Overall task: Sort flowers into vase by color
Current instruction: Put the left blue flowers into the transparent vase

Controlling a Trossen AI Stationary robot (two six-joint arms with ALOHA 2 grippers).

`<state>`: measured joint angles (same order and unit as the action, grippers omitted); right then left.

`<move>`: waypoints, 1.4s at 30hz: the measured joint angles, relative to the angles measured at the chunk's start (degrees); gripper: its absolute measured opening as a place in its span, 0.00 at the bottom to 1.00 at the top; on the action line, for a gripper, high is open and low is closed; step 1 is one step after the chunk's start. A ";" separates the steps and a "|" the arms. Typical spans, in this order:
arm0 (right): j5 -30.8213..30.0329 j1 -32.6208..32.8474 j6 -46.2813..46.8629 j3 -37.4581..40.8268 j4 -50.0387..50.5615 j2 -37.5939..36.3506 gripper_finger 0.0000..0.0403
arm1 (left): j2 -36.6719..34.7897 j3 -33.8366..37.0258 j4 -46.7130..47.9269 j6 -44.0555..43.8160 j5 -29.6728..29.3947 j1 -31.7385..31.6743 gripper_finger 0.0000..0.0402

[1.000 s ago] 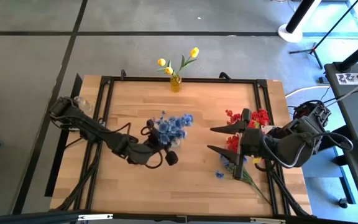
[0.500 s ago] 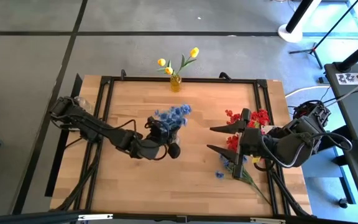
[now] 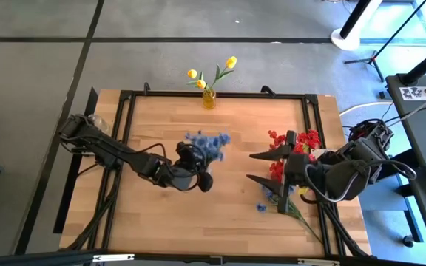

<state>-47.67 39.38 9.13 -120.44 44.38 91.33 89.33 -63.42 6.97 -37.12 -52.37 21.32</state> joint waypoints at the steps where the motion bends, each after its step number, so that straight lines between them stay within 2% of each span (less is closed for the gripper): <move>1: 0.49 0.00 0.05 0.00 0.38 0.00 0.55 | -0.21 0.00 0.01 0.04 1.69 0.00 0.22; 8: 1.41 0.00 4.32 0.01 5.18 0.02 0.55 | -3.61 0.00 2.57 -0.11 16.26 0.02 0.37; 15: 1.86 0.00 6.05 0.01 6.92 0.02 0.55 | -6.94 -0.02 14.60 -1.88 15.83 -0.37 0.40; 23: 1.92 0.00 6.05 0.00 7.81 0.02 0.55 | -6.79 -0.02 19.93 -8.95 18.92 -1.66 0.40; 29: 2.31 0.00 8.29 0.00 10.19 0.02 0.55 | -9.29 -0.02 23.19 -9.44 22.66 -2.06 0.40; 37: 3.45 0.00 13.44 1.47 14.61 0.02 0.55 | -12.36 -0.02 22.46 -10.54 22.99 -1.42 0.40; 42: 3.53 0.00 14.51 2.16 14.56 0.02 0.55 | -13.45 -0.02 17.47 -10.56 23.17 -1.08 0.40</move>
<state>-44.15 39.38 23.64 -118.28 58.94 91.35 75.88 -63.44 24.45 -47.68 -29.20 20.24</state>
